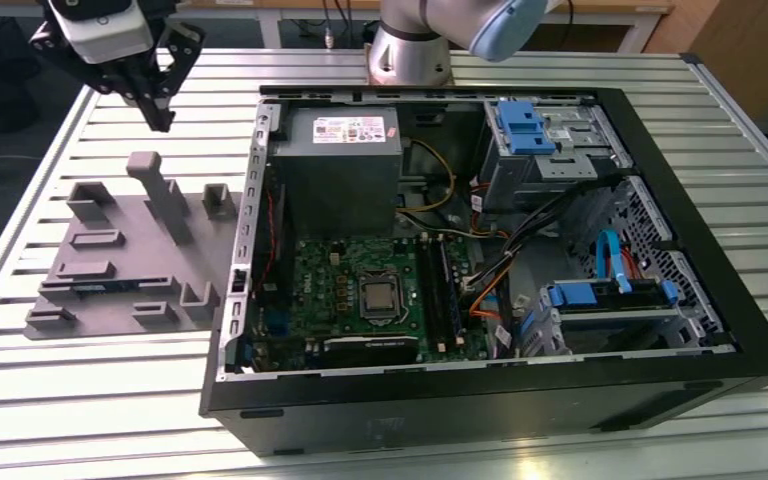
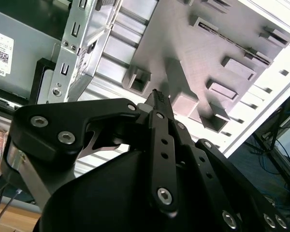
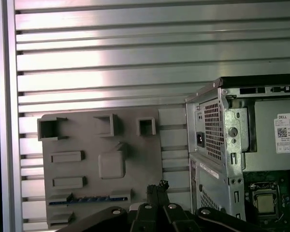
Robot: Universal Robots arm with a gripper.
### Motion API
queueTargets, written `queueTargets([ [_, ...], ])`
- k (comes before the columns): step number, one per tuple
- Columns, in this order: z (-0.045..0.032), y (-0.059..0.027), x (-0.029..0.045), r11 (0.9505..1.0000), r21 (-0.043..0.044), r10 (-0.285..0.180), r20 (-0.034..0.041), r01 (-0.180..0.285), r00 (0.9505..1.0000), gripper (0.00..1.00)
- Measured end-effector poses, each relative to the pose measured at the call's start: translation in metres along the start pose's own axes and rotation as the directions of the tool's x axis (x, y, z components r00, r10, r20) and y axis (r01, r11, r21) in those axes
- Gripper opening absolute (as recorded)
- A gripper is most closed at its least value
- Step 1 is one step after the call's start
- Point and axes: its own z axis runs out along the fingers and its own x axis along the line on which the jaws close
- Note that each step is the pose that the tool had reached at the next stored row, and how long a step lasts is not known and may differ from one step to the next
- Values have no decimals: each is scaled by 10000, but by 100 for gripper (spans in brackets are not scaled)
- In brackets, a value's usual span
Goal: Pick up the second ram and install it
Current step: 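Reach for the second ram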
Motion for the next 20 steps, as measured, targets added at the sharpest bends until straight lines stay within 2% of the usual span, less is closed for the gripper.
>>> queueTargets([
  [3,6,-3,34,10000,-1,0,1,0,10000,11],
  [11,22,-31,188,10000,0,0,-1,0,10000,11],
  [17,33,-115,350,10000,0,0,-1,0,10000,11],
  [20,39,-152,391,10000,-1,-2,0,2,10000,11],
])
